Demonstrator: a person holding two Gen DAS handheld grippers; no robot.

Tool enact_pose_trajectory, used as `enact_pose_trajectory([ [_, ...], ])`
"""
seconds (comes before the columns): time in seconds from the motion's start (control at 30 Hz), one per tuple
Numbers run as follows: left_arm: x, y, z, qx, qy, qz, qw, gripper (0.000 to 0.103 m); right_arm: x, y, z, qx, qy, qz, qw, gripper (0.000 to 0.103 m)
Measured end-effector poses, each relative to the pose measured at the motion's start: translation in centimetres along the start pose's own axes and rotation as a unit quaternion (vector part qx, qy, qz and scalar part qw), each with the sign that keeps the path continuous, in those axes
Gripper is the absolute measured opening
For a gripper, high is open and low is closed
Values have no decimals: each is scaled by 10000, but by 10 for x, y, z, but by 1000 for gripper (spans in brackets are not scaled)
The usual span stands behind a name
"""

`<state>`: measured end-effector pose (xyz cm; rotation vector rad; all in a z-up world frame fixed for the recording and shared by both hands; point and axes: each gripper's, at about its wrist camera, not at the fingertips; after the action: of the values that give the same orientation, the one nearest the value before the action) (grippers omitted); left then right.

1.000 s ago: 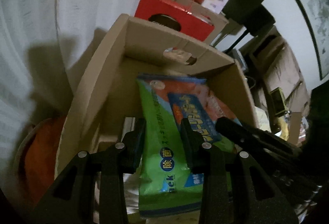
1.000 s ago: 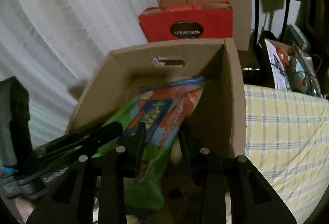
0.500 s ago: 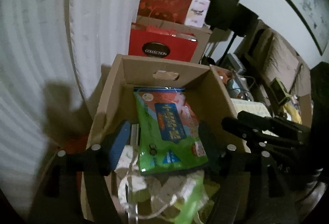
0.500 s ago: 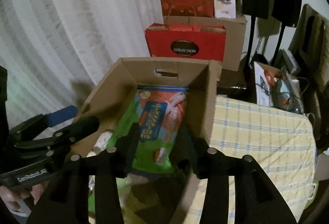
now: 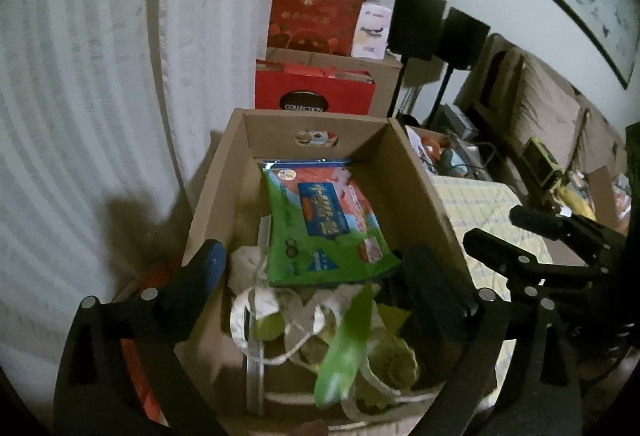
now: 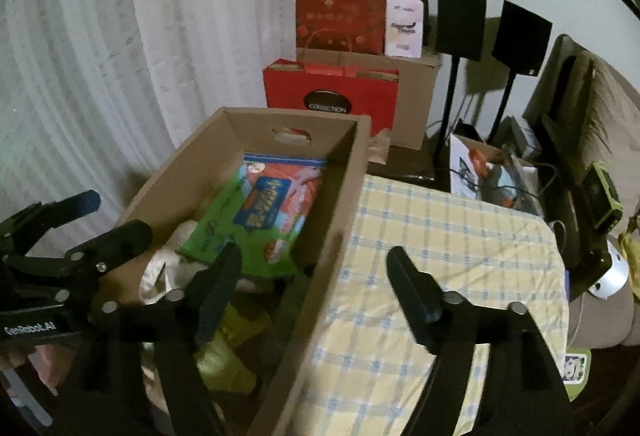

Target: Organize objects

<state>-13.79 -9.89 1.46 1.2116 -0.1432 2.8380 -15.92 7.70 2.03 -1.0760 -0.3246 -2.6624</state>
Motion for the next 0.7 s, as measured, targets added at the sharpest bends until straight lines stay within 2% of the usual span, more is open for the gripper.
enact_pose_trajectory([
  [0.1,-8,-6,14,-31,-85,-50,9999,102,-11,-4,12,-8,-53,5,10000,82],
  [0.27,-23,-20,32,-85,-115,-146,9998,103,-28,-15,32,-139,-170,-51,9997,87],
  [0.47,-42,-39,43,91,-20,-305,9995,103,-51,-30,56,-358,-317,-147,9987,95],
  [0.57,-49,-47,47,10,12,-314,9995,103,-61,-37,67,-436,-359,-232,9981,100],
  [0.7,-57,-55,54,-112,-13,-274,9996,103,-76,-44,80,-564,-433,-336,9969,101],
])
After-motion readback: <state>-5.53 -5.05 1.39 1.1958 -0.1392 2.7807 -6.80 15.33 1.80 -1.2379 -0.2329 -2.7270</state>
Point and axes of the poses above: each gripper's, at about its wrist camera, not at the fingertips, and z roughly against the way its jaws point, y to its left, x to its top, and after that the axes turned 7 degrees about -z, right-handed
